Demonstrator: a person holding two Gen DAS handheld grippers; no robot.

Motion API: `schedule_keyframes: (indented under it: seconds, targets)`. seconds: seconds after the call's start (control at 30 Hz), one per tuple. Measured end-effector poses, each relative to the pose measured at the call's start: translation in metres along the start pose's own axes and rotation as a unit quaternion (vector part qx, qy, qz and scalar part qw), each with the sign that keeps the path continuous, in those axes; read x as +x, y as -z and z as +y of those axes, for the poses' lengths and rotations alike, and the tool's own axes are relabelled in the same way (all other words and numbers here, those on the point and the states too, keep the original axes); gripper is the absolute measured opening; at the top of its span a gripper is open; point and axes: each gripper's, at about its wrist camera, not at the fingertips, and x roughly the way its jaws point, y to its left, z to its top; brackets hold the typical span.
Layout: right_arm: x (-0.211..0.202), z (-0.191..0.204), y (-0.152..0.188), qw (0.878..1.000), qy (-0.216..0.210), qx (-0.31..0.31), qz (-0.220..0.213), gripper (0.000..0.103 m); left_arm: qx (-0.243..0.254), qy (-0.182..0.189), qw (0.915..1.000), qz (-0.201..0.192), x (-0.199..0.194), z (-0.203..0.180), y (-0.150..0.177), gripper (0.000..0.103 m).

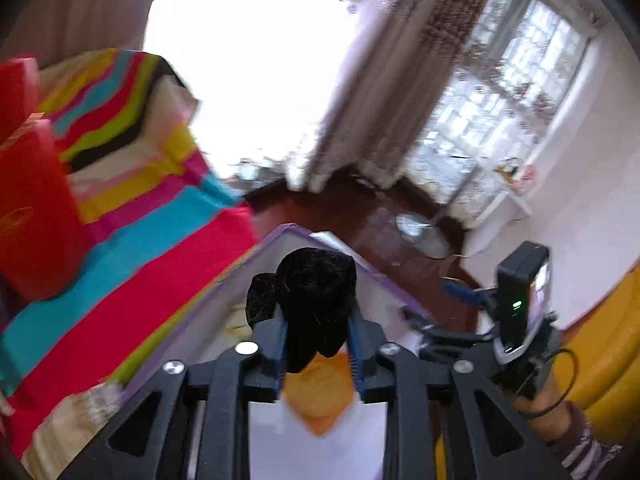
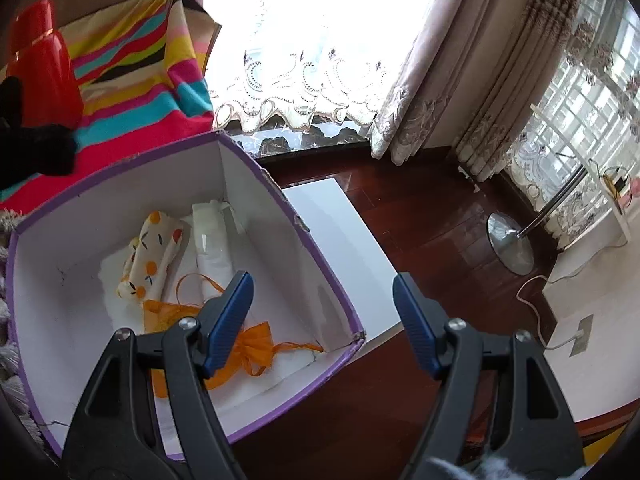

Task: Organize soft objects
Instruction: 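Carry both items into the white box and open both grippers, then move both grippers back toward the pink knit items on the pile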

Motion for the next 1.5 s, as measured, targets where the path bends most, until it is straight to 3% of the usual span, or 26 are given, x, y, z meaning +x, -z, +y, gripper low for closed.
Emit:
schedule_keyframes:
  seconds: [0.07, 0.1, 0.27, 0.47, 0.83, 1.0, 1.3, 1.5]
  targets:
    - [-0.001, -0.001, 0.0, 1.0, -0.007, 0.006, 0.001, 0.075, -0.005, -0.006, 1.0, 0.001, 0.007, -0.001, -0.005, 0.054]
    - [-0.002, -0.001, 0.0, 1.0, -0.009, 0.007, 0.001, 0.075, -0.009, -0.006, 0.9999, -0.003, 0.005, 0.0, -0.006, 0.056]
    - [-0.005, 0.003, -0.003, 1.0, -0.023, 0.005, -0.001, 0.075, -0.034, -0.014, 0.9993, -0.013, -0.01, 0.019, -0.004, 0.057]
    - [-0.015, 0.027, -0.007, 0.997, -0.072, 0.0, -0.012, 0.075, -0.045, -0.035, 0.9979, -0.031, -0.041, 0.043, 0.009, 0.057]
    - [-0.042, 0.114, -0.026, 0.983, -0.171, -0.053, -0.026, 0.075, -0.081, -0.102, 0.9871, -0.094, -0.116, 0.107, 0.035, 0.057]
    - [-0.052, 0.152, -0.034, 0.977, -0.192, -0.083, -0.028, 0.075, -0.117, -0.119, 0.9794, -0.114, -0.143, 0.141, 0.048, 0.057]
    - [-0.075, 0.208, -0.047, 0.966, -0.223, -0.127, -0.039, 0.075, -0.198, -0.151, 0.9552, -0.159, -0.191, 0.212, 0.075, 0.057]
    - [-0.088, 0.247, -0.057, 0.954, -0.253, -0.157, -0.045, 0.075, -0.27, -0.184, 0.9226, -0.205, -0.234, 0.266, 0.096, 0.057]
